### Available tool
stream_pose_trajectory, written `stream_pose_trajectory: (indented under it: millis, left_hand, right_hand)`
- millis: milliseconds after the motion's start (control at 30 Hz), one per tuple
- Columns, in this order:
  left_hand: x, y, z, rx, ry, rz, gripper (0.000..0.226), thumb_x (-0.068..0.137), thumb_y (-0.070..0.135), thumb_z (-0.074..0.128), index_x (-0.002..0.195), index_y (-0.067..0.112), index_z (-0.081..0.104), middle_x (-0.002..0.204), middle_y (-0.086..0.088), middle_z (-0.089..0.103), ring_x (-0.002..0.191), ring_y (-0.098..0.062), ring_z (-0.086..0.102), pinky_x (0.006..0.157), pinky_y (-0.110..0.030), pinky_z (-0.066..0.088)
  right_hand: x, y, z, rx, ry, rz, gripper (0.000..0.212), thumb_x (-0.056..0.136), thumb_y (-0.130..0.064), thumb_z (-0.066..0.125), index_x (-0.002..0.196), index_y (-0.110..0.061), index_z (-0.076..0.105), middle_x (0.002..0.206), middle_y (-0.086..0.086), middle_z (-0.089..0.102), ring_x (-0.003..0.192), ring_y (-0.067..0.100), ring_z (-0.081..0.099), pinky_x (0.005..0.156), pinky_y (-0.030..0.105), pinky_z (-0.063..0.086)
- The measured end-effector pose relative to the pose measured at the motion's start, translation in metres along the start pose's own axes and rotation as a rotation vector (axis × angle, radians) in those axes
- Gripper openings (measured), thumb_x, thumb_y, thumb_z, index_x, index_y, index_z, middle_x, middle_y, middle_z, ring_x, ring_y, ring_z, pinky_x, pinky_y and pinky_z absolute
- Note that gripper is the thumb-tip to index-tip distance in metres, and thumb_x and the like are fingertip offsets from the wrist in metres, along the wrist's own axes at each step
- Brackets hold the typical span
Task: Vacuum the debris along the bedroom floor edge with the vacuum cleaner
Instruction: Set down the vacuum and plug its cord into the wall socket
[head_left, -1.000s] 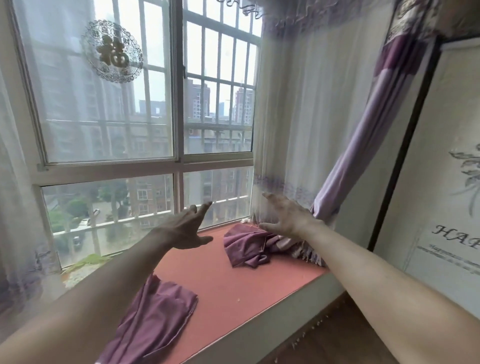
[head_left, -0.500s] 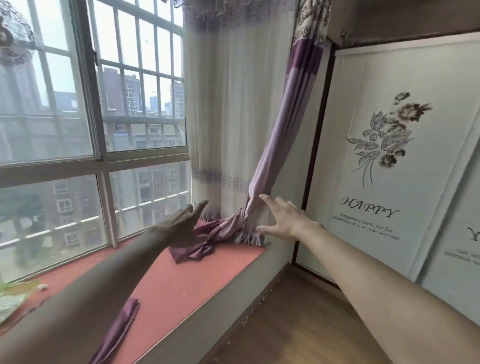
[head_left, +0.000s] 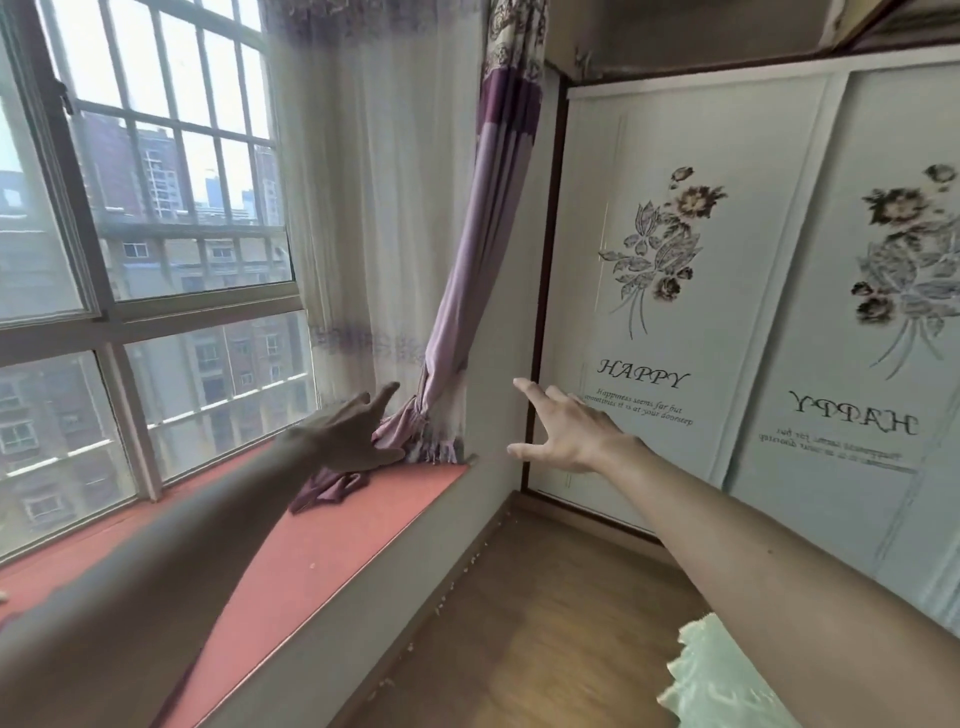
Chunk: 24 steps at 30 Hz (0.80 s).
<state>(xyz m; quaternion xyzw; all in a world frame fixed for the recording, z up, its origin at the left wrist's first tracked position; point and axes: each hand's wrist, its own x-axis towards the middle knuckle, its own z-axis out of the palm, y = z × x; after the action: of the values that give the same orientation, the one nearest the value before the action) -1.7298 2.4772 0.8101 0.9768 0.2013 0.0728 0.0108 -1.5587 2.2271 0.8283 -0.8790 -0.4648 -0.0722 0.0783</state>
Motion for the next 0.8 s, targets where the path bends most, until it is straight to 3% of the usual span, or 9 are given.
stream_pose_trajectory:
  millis: [167,300,467,633,800]
  left_hand:
    - [0.036,0.03,-0.003,-0.028,0.007,0.092,0.103,0.087,0.06,0.062,0.159,0.027,-0.004,0.13,-0.015,0.05,0.108,-0.033,0.056,0.09,-0.045,0.052]
    - [0.07,0.043,0.001,-0.044,0.015,0.192,0.099,0.091,0.053,0.064,0.159,0.019,0.001,0.133,-0.015,0.048,0.099,-0.026,0.052,0.076,-0.034,0.044]
    - [0.117,0.026,0.013,-0.056,-0.016,0.283,0.102,0.088,0.057,0.064,0.158,0.019,0.0,0.131,-0.016,0.049,0.105,-0.028,0.058,0.091,-0.046,0.053]
    - [0.155,0.008,0.048,0.02,-0.035,0.425,0.103,0.082,0.069,0.057,0.155,0.03,-0.003,0.126,-0.009,0.055,0.113,-0.031,0.06,0.088,-0.049,0.054]
    - [0.177,0.013,0.096,0.063,-0.129,0.513,0.102,0.089,0.062,0.059,0.159,0.021,-0.003,0.133,-0.014,0.049,0.11,-0.035,0.061,0.086,-0.047,0.055]
  right_hand:
    - [-0.014,0.037,-0.021,-0.039,0.009,0.113,0.094,0.085,-0.063,0.059,0.155,-0.035,0.003,0.146,0.006,0.039,0.133,0.028,0.041,0.102,0.047,0.042]
    - [-0.005,0.059,-0.023,-0.047,0.007,0.206,0.094,0.085,-0.062,0.059,0.155,-0.036,0.003,0.154,0.004,0.032,0.139,0.028,0.035,0.108,0.05,0.039]
    - [0.019,0.066,-0.001,-0.031,-0.015,0.289,0.093,0.086,-0.062,0.059,0.155,-0.035,0.003,0.156,0.003,0.029,0.141,0.028,0.034,0.108,0.048,0.038]
    - [0.042,0.065,0.031,-0.006,-0.049,0.389,0.094,0.085,-0.062,0.06,0.155,-0.036,0.002,0.155,0.004,0.03,0.14,0.028,0.035,0.106,0.047,0.04]
    - [0.035,0.07,0.071,0.011,-0.105,0.501,0.091,0.086,-0.061,0.06,0.154,-0.034,0.006,0.151,0.007,0.034,0.137,0.029,0.038,0.104,0.046,0.04]
